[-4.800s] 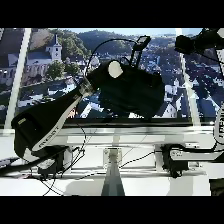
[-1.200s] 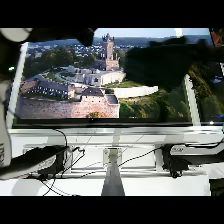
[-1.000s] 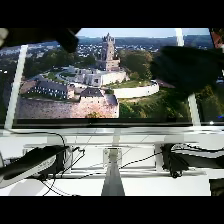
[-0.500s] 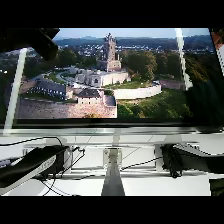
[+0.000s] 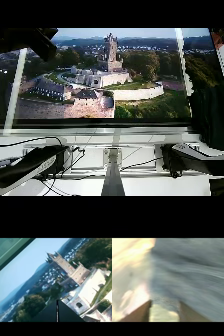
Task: Fold the clothes and pants, and hang the long-sleeved shirts on hangers.
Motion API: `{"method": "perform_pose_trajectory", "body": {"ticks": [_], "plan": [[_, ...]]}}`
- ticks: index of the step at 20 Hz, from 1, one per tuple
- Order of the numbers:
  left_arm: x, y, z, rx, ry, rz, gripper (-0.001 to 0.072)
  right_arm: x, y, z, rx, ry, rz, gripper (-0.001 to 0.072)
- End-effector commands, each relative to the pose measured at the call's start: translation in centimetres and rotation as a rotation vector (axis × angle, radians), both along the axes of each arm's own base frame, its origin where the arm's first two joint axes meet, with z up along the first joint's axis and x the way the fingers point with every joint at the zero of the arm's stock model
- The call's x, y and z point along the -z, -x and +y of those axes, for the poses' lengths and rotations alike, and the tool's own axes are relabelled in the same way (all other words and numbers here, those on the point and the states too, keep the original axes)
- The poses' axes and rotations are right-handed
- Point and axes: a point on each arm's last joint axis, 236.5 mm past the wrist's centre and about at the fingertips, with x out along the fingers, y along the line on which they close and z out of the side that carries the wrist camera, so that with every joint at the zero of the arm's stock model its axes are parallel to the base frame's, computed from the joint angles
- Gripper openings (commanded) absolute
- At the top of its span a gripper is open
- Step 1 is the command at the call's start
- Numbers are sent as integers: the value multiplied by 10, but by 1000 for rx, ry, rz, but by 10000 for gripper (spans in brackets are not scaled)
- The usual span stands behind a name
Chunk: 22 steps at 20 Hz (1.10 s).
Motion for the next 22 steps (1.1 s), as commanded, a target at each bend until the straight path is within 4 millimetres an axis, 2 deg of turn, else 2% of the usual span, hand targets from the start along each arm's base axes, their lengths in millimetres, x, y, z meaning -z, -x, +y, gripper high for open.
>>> {"method": "perform_pose_trajectory", "body": {"ticks": [1,2,4,6,8,9,11,12,16,19,22], "plan": [[0,0,0,-1,0,-1,24,-18,-105,102,-432,100,-105,217],[0,0,0,-1,0,-1,25,-20,-130,148,-589,139,-120,166],[0,0,0,-1,0,-1,25,-23,-163,242,-898,241,-149,32],[0,0,0,-1,0,-1,25,-24,-176,329,-1137,353,-167,32],[0,0,1,-1,-1,-1,24,-27,-179,393,-1293,497,-190,32],[0,0,0,-1,0,-1,24,-29,-181,413,-1346,584,-198,31],[0,0,0,-1,0,-1,25,-32,-180,435,-1423,739,-184,31],[0,0,0,-1,0,-1,24,-31,-177,439,-1433,768,-161,31],[0,0,0,-1,0,-1,25,-18,-165,433,-1432,730,-78,32],[0,0,0,-1,0,-1,25,-17,-160,445,-1447,671,-100,32],[0,0,0,-1,0,-1,24,-17,-160,446,-1447,666,-107,32]]}}
